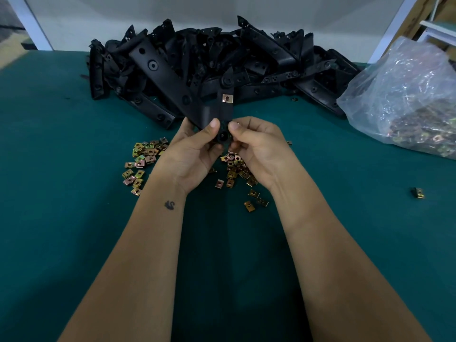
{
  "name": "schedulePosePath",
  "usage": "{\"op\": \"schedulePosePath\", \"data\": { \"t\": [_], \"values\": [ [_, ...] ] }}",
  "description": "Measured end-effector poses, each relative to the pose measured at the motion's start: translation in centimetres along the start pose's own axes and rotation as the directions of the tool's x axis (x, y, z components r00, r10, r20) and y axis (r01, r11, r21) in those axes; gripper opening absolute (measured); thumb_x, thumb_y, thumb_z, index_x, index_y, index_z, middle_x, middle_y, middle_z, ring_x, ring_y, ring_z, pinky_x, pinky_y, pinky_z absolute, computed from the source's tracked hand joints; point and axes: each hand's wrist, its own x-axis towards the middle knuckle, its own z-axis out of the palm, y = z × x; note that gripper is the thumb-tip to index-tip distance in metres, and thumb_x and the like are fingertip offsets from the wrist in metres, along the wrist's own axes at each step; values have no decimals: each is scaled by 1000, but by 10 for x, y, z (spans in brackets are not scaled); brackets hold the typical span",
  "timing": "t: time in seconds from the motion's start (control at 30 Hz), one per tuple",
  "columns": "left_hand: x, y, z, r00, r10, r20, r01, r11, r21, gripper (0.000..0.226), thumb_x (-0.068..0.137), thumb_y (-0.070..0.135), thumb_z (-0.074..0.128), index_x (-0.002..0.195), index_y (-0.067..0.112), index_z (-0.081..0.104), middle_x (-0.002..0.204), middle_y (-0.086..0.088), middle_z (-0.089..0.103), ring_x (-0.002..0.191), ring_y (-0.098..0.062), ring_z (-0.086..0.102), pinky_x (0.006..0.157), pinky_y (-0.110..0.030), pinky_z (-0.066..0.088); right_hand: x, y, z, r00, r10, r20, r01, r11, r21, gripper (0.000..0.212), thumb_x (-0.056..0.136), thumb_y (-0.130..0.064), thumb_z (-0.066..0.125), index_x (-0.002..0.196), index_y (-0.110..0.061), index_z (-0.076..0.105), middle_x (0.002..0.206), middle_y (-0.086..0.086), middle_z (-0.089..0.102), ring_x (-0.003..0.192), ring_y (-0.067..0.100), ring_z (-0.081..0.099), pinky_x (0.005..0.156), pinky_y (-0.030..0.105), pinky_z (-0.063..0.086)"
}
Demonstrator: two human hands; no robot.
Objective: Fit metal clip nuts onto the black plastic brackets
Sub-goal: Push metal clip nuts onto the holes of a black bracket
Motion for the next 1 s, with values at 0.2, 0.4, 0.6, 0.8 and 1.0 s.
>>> {"op": "schedulePosePath", "data": {
  "t": [0.2,0.4,0.6,0.8,1.0],
  "values": [
    [-2,9,-5,997,-67,34,66,997,41,32,83,11,62,113,19,58,100,4,73,82,-7,68,60,-16,51,-2,-6,-8,993,-15,117,36,983,-179,18,91,2,60,76,-7,61,63,-2,57,58,11,49,61,22,47],
    [-3,12,-7,993,-109,46,107,993,45,28,81,11,62,108,19,59,96,4,73,77,-7,67,57,-15,50,-5,-11,-12,980,-47,191,101,955,-281,17,90,3,62,76,-7,62,74,7,57,63,13,51,65,24,48],
    [-3,10,-1,999,-25,26,23,998,62,36,84,8,60,119,16,53,101,3,72,83,-8,69,61,-17,52,-2,-4,-7,990,-92,104,118,954,-276,21,91,2,63,72,-10,62,64,-3,57,59,11,51,63,24,48],
    [-2,4,3,999,34,22,-34,999,15,37,92,7,55,127,15,48,110,-2,66,91,-12,67,69,-20,53,-1,1,3,997,-37,68,36,999,21,22,92,3,59,73,-7,62,65,-1,58,59,8,52,57,20,47],
    [-3,4,2,998,-16,62,13,999,46,36,86,12,58,121,16,52,103,1,71,89,-13,67,71,-25,54,-1,-2,-3,989,22,143,-21,1000,-6,29,92,1,59,66,-9,57,63,1,51,60,10,51,58,21,48]
  ]
}}
